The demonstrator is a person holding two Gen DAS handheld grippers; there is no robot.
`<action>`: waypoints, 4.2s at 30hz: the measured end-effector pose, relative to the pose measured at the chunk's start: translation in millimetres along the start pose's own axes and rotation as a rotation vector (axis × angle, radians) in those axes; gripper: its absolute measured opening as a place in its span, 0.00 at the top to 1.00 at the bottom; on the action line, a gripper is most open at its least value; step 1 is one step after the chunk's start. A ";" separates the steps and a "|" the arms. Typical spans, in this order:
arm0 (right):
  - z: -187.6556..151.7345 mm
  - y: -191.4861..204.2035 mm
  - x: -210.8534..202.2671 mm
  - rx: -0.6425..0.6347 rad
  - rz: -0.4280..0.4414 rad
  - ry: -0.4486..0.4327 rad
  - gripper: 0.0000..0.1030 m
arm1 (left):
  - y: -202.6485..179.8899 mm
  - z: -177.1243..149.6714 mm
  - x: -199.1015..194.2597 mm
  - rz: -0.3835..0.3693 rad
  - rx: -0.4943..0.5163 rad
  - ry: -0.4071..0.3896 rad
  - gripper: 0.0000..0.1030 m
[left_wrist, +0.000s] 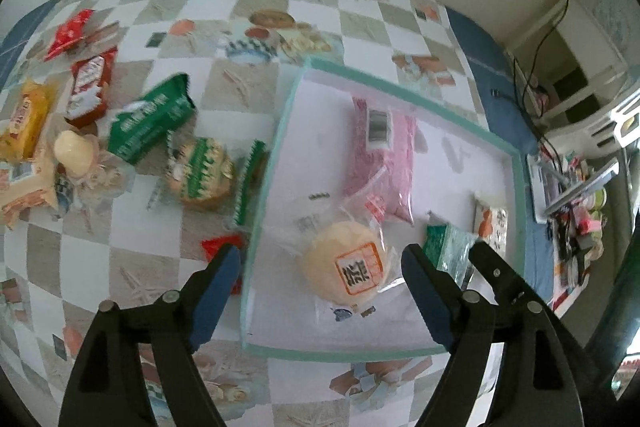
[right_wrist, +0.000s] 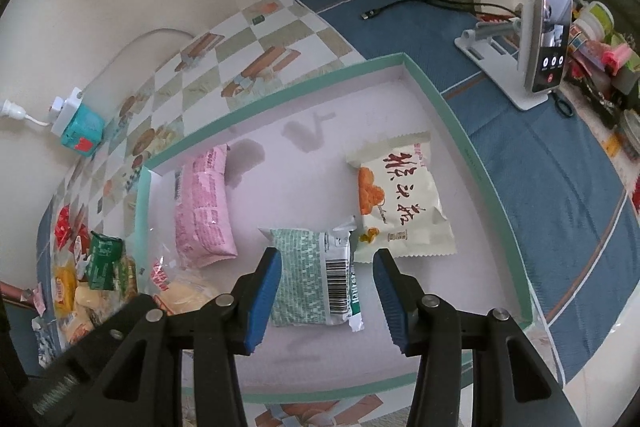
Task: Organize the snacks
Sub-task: 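Open the left tool to drop the bun while the right tool releases the green packet in the tray, then withdraw both tools from the tray back toward the remaining snacks, then reach the left tool to the beige bread bag while the right tool reaches the small red candy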
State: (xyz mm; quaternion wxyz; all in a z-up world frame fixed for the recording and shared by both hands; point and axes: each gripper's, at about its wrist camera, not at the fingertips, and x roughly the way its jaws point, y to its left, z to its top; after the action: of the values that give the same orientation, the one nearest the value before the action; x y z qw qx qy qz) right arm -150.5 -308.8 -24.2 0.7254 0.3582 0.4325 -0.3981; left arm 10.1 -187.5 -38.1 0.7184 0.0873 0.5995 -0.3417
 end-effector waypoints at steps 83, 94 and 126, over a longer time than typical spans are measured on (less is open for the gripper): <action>-105.1 214.3 15.5 -0.492 0.145 0.054 0.01 | 299.8 -0.1 -98.3 0.566 -0.350 -0.124 0.00; -107.7 218.7 29.0 -0.508 0.164 0.111 0.19 | 295.8 2.3 -93.4 0.526 -0.336 -0.122 0.00; -113.0 222.0 46.7 -0.587 0.091 0.171 0.58 | 299.4 5.8 -78.8 0.434 -0.401 -0.090 0.00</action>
State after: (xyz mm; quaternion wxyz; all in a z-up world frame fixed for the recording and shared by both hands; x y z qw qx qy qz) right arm 22.3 -129.0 -69.6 0.7758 0.1848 0.5720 -0.1918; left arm 189.4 64.7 -49.1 0.8035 0.0547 0.5898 -0.0583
